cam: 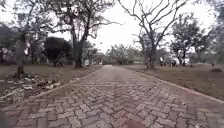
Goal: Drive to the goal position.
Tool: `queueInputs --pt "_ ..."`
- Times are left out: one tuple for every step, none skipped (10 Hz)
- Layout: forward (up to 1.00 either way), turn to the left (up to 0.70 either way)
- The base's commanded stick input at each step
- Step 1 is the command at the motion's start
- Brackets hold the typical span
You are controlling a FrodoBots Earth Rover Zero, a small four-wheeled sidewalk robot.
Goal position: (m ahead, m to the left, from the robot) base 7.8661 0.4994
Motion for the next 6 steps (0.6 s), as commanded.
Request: queueInputs --pt "0.7 0.0" --pt "0.7 0.0" --pt "0.7 0.0" --pt "0.7 -0.05" --pt "0.7 -0.09" --pt "0.7 -0.17"
